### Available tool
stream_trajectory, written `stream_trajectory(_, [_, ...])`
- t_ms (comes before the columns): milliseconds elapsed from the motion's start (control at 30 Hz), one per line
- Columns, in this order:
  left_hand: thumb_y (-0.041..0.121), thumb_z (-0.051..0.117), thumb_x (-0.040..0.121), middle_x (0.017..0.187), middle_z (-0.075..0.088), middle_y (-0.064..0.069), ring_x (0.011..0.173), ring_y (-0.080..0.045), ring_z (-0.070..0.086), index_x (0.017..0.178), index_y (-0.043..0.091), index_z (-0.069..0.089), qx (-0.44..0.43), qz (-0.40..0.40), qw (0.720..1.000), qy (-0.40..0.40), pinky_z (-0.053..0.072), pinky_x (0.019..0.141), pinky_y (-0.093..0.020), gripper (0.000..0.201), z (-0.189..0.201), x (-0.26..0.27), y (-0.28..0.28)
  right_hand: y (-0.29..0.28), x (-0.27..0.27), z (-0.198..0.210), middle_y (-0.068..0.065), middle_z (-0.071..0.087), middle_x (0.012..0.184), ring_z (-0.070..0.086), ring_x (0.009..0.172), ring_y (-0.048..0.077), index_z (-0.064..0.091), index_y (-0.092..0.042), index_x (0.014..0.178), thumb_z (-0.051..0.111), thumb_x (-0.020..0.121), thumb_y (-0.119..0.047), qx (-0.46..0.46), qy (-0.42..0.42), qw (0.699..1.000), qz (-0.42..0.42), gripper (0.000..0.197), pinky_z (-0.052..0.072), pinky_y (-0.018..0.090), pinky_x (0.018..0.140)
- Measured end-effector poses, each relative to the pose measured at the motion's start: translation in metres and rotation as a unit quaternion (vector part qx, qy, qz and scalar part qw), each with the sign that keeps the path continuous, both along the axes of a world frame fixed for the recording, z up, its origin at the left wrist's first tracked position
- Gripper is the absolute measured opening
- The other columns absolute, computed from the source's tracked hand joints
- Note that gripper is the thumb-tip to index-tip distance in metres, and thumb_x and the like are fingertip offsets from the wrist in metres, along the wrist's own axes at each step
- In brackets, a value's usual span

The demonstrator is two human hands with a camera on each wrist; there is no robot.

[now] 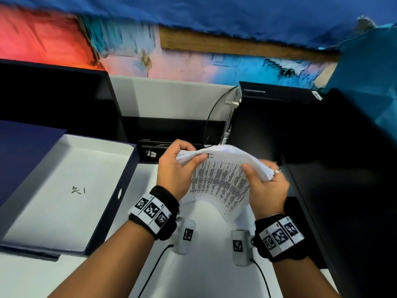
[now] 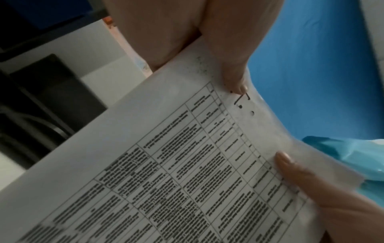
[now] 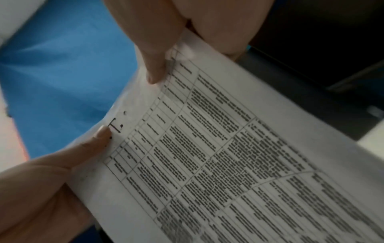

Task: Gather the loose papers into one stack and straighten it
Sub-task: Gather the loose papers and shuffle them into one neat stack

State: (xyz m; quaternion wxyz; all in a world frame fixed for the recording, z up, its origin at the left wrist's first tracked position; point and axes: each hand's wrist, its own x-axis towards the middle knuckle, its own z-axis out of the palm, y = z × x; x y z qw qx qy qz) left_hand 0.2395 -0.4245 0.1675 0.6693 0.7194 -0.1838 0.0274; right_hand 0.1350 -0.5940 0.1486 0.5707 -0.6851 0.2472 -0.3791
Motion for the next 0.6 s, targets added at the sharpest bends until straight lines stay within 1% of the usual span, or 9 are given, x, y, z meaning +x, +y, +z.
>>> stream_trajectory(67, [0.014, 0.083, 0.074, 0.078, 0.062, 0.004, 0.069, 0.003, 0.06, 0.082, 0.015, 0.058, 0.024, 0.016, 0.999, 0.019, 0.05, 0.063, -0.012, 0.026, -0.006, 0.0, 0.004, 0.003, -0.005, -0.019, -0.004, 0.072, 0.092, 0.071, 0.086, 0.006, 0.066, -0.011, 0.103, 0.076, 0.083, -0.021, 0.05, 0.084, 0.995, 0.031, 0.025, 0.058, 0.016, 0.07])
stream_trajectory(167, [0.012, 0.087, 0.068, 0.086, 0.063, 0.006, 0.075, 0.002, 0.06, 0.09, 0.015, 0.06, 0.034, 0.024, 0.998, 0.042, 0.049, 0.071, -0.01, 0.034, -0.005, 0.003, 0.01, 0.008, -0.014, -0.043, -0.011, 0.07, 0.094, 0.069, 0.096, 0.013, 0.064, -0.014, 0.105, 0.065, 0.092, -0.017, 0.068, 0.153, 0.984, 0.066, 0.014, 0.054, 0.008, 0.066])
stream_trajectory(267, [0.016, 0.088, 0.067, 0.092, 0.062, 0.016, 0.086, 0.011, 0.057, 0.099, 0.021, 0.062, 0.141, 0.034, 0.989, -0.009, 0.043, 0.08, -0.003, 0.042, 0.01, 0.013, 0.019, 0.0, -0.011, -0.029, -0.008, 0.066, 0.086, 0.069, 0.093, 0.022, 0.062, -0.014, 0.098, 0.061, 0.095, -0.026, -0.034, 0.215, 0.975, 0.055, 0.012, 0.055, 0.024, 0.07])
stream_trajectory(333, [0.028, 0.088, 0.066, 0.105, 0.064, 0.014, 0.101, 0.0, 0.058, 0.105, 0.027, 0.065, 0.245, 0.049, 0.964, -0.091, 0.046, 0.094, -0.019, 0.045, 0.021, 0.02, 0.022, -0.009, -0.006, -0.009, -0.001, 0.065, 0.083, 0.067, 0.084, 0.025, 0.063, -0.009, 0.103, 0.057, 0.096, -0.03, -0.18, 0.26, 0.947, 0.063, 0.023, 0.052, 0.03, 0.071])
stream_trajectory(400, [0.041, 0.085, 0.065, 0.121, 0.062, 0.013, 0.115, -0.013, 0.054, 0.107, 0.033, 0.067, 0.31, 0.048, 0.939, -0.143, 0.043, 0.1, -0.034, 0.046, 0.033, 0.023, 0.02, -0.01, -0.001, 0.012, 0.002, 0.067, 0.078, 0.065, 0.074, 0.028, 0.062, -0.014, 0.105, 0.054, 0.097, -0.03, -0.309, 0.252, 0.911, 0.1, 0.02, 0.051, 0.033, 0.067])
stream_trajectory(433, [0.044, 0.082, 0.068, 0.117, 0.064, 0.014, 0.111, -0.013, 0.057, 0.105, 0.032, 0.068, 0.322, 0.036, 0.935, -0.144, 0.044, 0.097, -0.036, 0.041, 0.037, 0.024, 0.017, -0.008, 0.003, 0.021, 0.001, 0.065, 0.073, 0.064, 0.07, 0.031, 0.061, -0.017, 0.103, 0.053, 0.098, -0.031, -0.361, 0.247, 0.891, 0.122, 0.017, 0.05, 0.034, 0.063])
stream_trajectory(500, [0.041, 0.076, 0.076, 0.088, 0.069, 0.009, 0.083, -0.013, 0.062, 0.09, 0.023, 0.067, 0.306, -0.013, 0.945, -0.111, 0.049, 0.078, -0.034, 0.024, 0.039, 0.024, 0.013, -0.004, 0.005, 0.033, -0.004, 0.055, 0.066, 0.057, 0.063, 0.03, 0.059, -0.02, 0.099, 0.054, 0.097, -0.035, -0.421, 0.269, 0.855, 0.141, 0.016, 0.042, 0.032, 0.057])
stream_trajectory(533, [0.036, 0.075, 0.079, 0.077, 0.067, 0.006, 0.072, -0.014, 0.061, 0.083, 0.018, 0.065, 0.275, -0.032, 0.957, -0.081, 0.05, 0.069, -0.034, 0.021, 0.034, 0.026, 0.013, -0.006, 0.005, 0.038, -0.005, 0.053, 0.065, 0.053, 0.062, 0.027, 0.059, -0.022, 0.098, 0.056, 0.095, -0.038, -0.42, 0.293, 0.849, 0.134, 0.017, 0.038, 0.03, 0.057])
stream_trajectory(600, [0.027, 0.075, 0.08, 0.073, 0.067, -0.001, 0.067, -0.021, 0.062, 0.081, 0.011, 0.064, 0.205, -0.017, 0.978, -0.029, 0.053, 0.063, -0.04, 0.02, 0.023, 0.031, 0.019, -0.026, -0.003, 0.035, -0.002, 0.061, 0.07, 0.056, 0.069, 0.026, 0.061, -0.025, 0.1, 0.061, 0.09, -0.045, -0.395, 0.359, 0.84, 0.098, 0.022, 0.042, 0.03, 0.06])
